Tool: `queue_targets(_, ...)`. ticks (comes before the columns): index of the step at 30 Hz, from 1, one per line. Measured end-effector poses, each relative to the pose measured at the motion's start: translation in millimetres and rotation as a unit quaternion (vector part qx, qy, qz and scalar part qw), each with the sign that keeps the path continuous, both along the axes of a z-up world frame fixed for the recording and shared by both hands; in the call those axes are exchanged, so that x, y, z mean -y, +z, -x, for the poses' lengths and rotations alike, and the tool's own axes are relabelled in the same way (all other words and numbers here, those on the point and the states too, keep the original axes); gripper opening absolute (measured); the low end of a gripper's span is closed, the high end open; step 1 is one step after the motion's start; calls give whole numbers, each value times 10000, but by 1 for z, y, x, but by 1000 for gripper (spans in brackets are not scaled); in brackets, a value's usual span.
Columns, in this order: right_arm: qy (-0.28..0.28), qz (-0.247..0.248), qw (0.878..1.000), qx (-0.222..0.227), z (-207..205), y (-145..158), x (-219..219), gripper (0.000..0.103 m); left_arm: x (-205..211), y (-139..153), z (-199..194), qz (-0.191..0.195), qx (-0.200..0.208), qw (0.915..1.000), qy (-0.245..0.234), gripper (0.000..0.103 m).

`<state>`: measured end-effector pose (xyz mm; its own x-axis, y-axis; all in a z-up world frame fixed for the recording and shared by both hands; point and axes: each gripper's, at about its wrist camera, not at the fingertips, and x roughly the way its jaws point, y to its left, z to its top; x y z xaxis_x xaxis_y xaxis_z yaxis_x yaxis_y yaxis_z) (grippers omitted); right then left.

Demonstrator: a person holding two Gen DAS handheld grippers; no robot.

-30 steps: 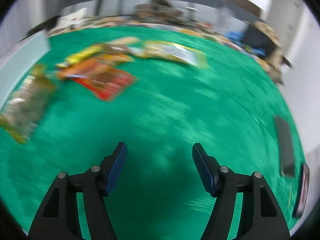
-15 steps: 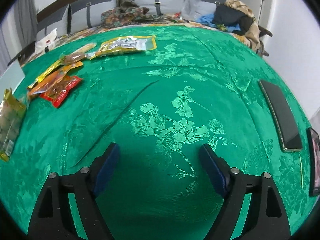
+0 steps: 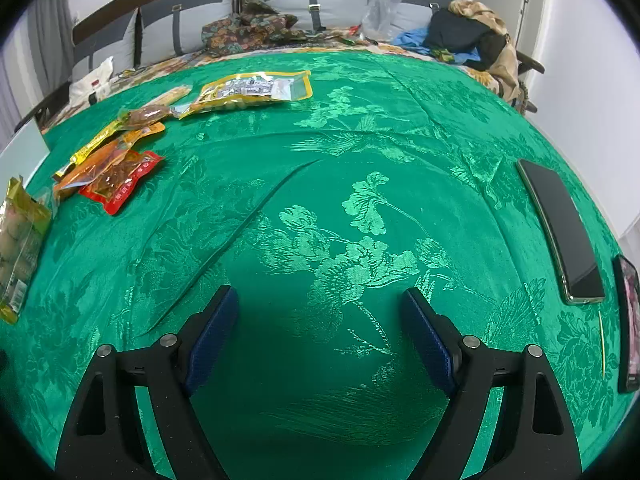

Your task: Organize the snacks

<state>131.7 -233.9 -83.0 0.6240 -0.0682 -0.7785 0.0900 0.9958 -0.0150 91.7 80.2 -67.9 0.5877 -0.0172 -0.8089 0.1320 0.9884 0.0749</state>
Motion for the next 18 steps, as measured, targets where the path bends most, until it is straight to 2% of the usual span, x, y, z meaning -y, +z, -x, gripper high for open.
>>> queue_targets(6,3,-20,10000,-1,0,-1,0,86,-2,4,-29,90,3,10000,31,103)
queue_targets(8,2,-18,10000,0,0,-1,0,86,-8,-1,-37,389,-98,9991,104,103)
queue_targets(18,-1,-22,10000,-1,0,-1,0,87,-4,-10,-26,418,58,9988,238,103)
